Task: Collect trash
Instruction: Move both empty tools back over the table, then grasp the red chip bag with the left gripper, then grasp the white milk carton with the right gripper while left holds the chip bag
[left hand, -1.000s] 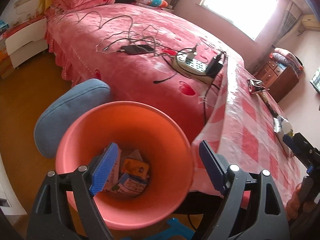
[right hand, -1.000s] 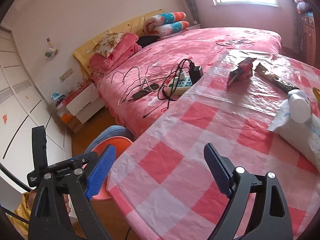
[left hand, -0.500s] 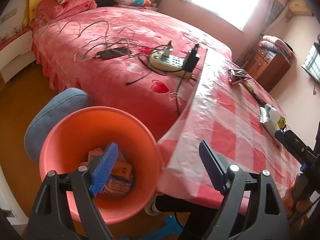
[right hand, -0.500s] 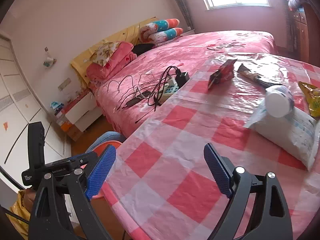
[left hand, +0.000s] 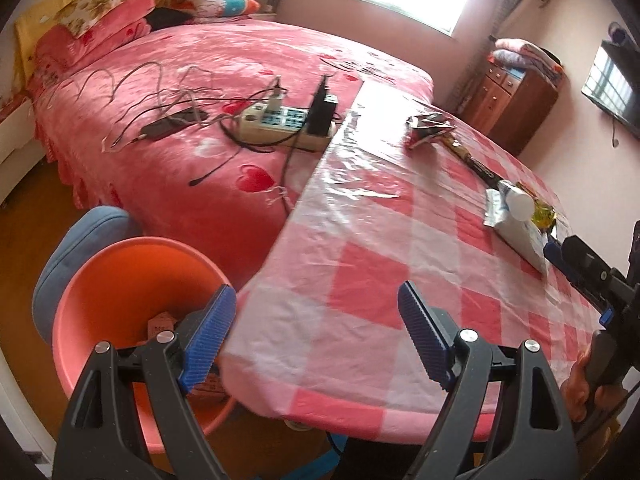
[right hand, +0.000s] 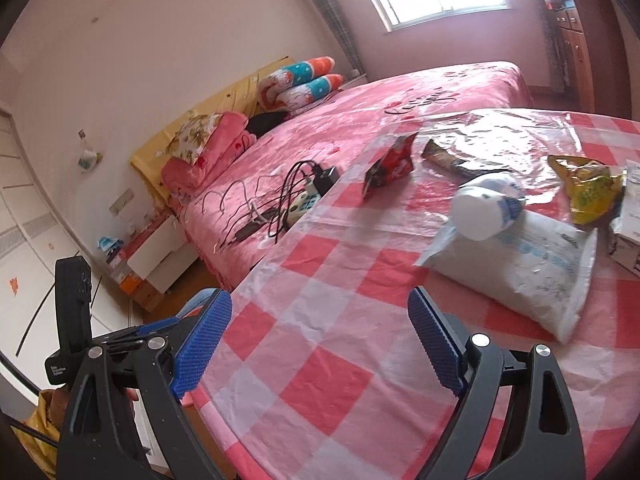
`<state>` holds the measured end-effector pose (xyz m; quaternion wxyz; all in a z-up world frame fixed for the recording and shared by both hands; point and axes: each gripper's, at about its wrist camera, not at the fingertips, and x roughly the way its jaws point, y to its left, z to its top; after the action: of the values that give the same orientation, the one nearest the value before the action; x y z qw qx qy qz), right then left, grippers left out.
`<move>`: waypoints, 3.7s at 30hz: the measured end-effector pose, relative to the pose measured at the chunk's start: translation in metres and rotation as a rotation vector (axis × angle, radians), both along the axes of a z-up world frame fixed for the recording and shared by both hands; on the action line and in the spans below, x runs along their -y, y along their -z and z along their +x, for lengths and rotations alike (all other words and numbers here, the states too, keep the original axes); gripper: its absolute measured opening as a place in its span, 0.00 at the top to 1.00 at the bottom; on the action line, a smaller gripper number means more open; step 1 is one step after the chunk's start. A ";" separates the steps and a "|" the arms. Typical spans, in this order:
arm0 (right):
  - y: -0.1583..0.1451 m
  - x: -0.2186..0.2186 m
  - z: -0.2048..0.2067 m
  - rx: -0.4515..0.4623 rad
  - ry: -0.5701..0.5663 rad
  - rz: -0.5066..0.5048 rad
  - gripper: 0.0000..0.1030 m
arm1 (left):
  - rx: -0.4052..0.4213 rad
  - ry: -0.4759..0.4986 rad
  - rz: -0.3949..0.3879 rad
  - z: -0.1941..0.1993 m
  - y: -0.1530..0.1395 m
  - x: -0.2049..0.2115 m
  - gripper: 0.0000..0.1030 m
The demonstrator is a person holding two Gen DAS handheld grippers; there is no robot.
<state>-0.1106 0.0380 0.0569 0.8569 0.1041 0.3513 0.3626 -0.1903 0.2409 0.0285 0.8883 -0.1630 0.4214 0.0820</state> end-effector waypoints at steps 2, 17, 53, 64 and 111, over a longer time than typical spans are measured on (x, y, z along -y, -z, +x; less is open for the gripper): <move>0.000 0.008 0.001 0.004 0.012 0.005 0.14 | -0.003 0.012 0.006 0.004 -0.001 0.007 0.19; -0.005 0.072 0.025 0.000 0.156 0.088 0.14 | 0.057 0.138 0.069 0.061 -0.028 0.063 0.19; 0.018 0.172 0.076 -0.081 0.398 0.162 0.14 | -0.005 0.336 0.278 0.305 0.024 0.105 0.48; 0.016 0.170 0.075 -0.084 0.386 0.147 0.14 | 0.007 0.477 0.235 0.250 0.022 0.168 0.49; 0.035 0.174 0.118 -0.171 0.539 -0.173 0.14 | 0.023 0.387 0.012 0.135 0.014 0.168 0.49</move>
<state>0.0071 -0.1364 0.0221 0.8952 0.1505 0.4116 0.0806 -0.0554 0.0727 0.0146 0.8933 -0.0746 0.4341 -0.0895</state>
